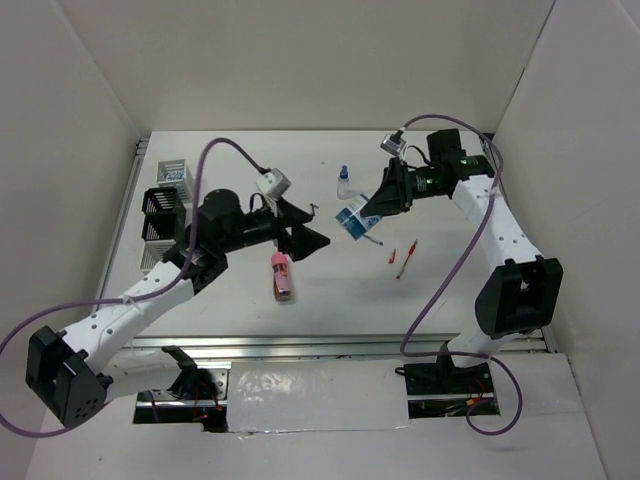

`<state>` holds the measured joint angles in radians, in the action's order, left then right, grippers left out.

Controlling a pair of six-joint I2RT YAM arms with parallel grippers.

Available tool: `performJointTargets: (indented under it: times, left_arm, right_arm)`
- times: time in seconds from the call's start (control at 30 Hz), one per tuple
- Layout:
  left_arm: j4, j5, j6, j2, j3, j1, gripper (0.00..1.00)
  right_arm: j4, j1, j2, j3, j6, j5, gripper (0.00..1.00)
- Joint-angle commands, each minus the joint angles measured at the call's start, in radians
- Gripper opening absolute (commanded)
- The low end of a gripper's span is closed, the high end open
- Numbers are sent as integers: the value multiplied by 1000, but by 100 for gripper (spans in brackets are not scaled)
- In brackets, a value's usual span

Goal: Sort the stationery into containers
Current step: Place the stationery at the center of the board.

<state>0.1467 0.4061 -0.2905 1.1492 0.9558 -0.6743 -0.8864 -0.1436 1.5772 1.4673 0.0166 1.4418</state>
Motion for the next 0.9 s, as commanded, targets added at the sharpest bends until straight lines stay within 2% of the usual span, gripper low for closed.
performJointTargets:
  times: [0.0, 0.13, 0.3, 0.43, 0.53, 0.57, 0.63, 0.67, 0.73, 0.77, 0.83, 0.87]
  left_arm:
    - [71, 299, -366, -69, -40, 99, 94]
    - [88, 289, -498, -94, -17, 113, 99]
    - [54, 246, -653, -65, 81, 139, 99]
    - [21, 247, -755, -33, 133, 218, 99]
    - [36, 377, -805, 23, 121, 263, 99]
    - [37, 472, -852, 62, 97, 275, 99]
    - [104, 561, -951, 93, 60, 291, 99]
    - [208, 597, -988, 92, 19, 294, 99]
    - [307, 611, -1039, 81, 1, 272, 99]
    - [409, 616, -1052, 73, -3, 260, 99]
    - [447, 599, -1035, 58, 4, 223, 99]
    - [520, 593, -1032, 55, 4, 214, 99]
  right_arm:
    - [-247, 53, -26, 108, -263, 244, 0]
    - [-345, 84, -32, 163, -363, 247, 0]
    - [-280, 64, -81, 166, -271, 246, 0]
    - [-240, 56, -121, 160, -233, 246, 0]
    - [-215, 47, -146, 180, -218, 246, 0]
    - [-209, 42, -148, 204, -215, 246, 0]
    - [-210, 21, -144, 246, -221, 244, 0]
    - [-209, 10, -138, 260, -224, 246, 0]
    - [-204, -23, -129, 287, -237, 244, 0]
    - [-209, -33, -115, 298, -244, 244, 0]
    - [-209, -72, -92, 326, -248, 246, 0]
    - [-203, -86, -83, 333, -242, 246, 0]
